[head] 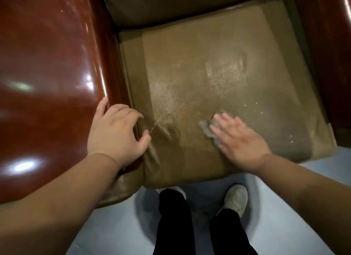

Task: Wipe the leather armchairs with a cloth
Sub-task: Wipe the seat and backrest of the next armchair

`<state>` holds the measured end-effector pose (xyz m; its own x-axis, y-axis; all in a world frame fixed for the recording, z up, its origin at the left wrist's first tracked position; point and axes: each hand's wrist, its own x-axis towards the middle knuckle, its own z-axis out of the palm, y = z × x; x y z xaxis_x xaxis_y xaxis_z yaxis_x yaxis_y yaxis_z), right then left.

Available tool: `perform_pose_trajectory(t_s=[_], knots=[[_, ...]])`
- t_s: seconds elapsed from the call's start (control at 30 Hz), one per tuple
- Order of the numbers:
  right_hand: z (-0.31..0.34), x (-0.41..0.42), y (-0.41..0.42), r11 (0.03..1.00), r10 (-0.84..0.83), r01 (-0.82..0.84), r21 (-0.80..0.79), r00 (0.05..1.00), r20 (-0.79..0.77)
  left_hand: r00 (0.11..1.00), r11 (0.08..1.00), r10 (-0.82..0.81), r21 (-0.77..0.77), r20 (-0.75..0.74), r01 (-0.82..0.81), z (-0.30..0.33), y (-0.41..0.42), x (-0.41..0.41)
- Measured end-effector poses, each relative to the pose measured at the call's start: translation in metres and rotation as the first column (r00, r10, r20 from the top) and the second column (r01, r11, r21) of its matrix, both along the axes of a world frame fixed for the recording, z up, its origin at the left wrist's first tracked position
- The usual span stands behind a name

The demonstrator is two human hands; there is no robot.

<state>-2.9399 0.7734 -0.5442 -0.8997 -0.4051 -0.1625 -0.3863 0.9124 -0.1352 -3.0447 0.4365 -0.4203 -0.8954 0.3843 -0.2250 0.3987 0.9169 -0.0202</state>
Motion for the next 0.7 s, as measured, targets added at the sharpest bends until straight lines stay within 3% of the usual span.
perform_pose_trajectory(t_s=[0.07,0.13,0.2,0.27,0.33,0.4,0.47,0.53,0.57,0.6,0.63,0.7], knots=[[0.005,-0.009,0.020,0.931,-0.365,0.365,0.006,0.930,0.047,1.000,1.000,0.015,-0.008,-0.021,-0.015,-0.004,0.000,0.001],[0.007,0.006,-0.007,0.831,-0.555,0.556,0.003,0.829,0.062,0.999,0.999,0.032,-0.034,-0.020,-0.032,-0.008,0.002,0.006],[0.005,0.039,-0.045,0.904,-0.426,0.427,-0.030,0.904,0.034,0.999,0.996,0.036,-0.086,-0.018,-0.037,-0.009,0.005,0.012],[0.003,0.069,-0.056,0.996,-0.054,0.058,-0.069,0.997,0.059,0.999,0.989,0.022,-0.148,-0.035,-0.027,-0.007,0.008,0.011],[0.005,0.067,-0.022,0.973,0.225,-0.222,-0.060,0.973,0.059,1.000,0.972,0.015,-0.234,-0.016,-0.019,-0.005,0.013,0.012],[0.004,0.060,0.027,0.992,0.125,-0.124,-0.010,0.991,0.039,0.999,0.965,0.043,-0.262,0.028,-0.034,-0.011,0.027,0.022],[0.008,0.056,0.075,0.970,-0.243,0.242,0.021,0.969,0.050,0.989,0.988,0.097,-0.132,0.114,-0.082,-0.024,0.052,0.044],[0.011,0.052,0.089,0.791,-0.610,0.612,0.001,0.789,0.071,0.970,0.991,0.118,0.032,0.213,-0.128,-0.044,0.086,0.067],[0.010,0.049,0.077,0.705,-0.708,0.710,0.001,0.703,0.060,0.960,0.985,0.130,0.077,0.250,-0.154,-0.055,0.104,0.077],[0.010,0.049,0.058,0.690,-0.722,0.723,-0.003,0.690,0.050,0.949,0.976,0.159,0.102,0.274,-0.193,-0.067,0.121,0.087],[0.009,0.054,0.038,0.755,-0.653,0.655,-0.037,0.755,0.054,0.936,0.963,0.206,0.114,0.285,-0.246,-0.077,0.138,0.096],[0.001,0.076,0.019,0.952,-0.275,0.281,-0.123,0.960,0.062,0.906,0.921,0.321,0.133,0.275,-0.366,-0.091,0.166,0.111]])
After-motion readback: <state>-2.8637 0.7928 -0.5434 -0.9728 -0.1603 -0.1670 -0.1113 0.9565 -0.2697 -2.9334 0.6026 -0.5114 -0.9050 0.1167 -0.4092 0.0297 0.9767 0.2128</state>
